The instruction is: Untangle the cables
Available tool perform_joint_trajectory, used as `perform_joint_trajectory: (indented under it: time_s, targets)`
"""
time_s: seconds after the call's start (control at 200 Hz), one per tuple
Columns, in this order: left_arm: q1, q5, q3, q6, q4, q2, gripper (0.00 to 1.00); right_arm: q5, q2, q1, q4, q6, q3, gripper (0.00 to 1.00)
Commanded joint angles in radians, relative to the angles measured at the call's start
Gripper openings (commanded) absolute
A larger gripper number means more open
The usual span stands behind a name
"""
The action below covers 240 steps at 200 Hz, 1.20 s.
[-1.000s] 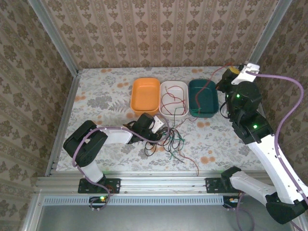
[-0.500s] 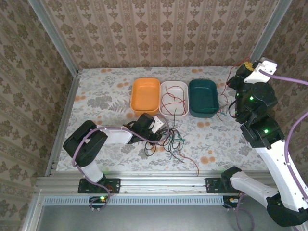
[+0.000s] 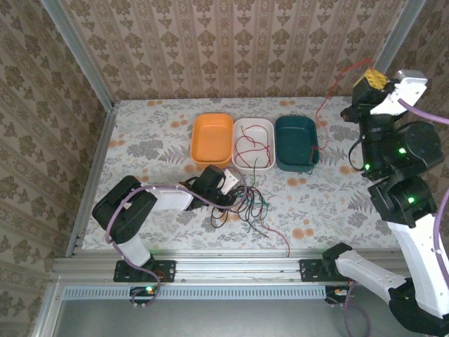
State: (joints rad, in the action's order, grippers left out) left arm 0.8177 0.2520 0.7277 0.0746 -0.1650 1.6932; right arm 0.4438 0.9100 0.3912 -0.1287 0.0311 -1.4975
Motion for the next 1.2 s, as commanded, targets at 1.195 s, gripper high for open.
perform_joint_trajectory:
  time_s: [1.195]
  targets:
    - [0.008, -0.084, -0.045, 0.030, 0.008, -0.031, 0.00, -0.326, 0.728, 0.002, -0.197, -0.327, -0.016, 0.00]
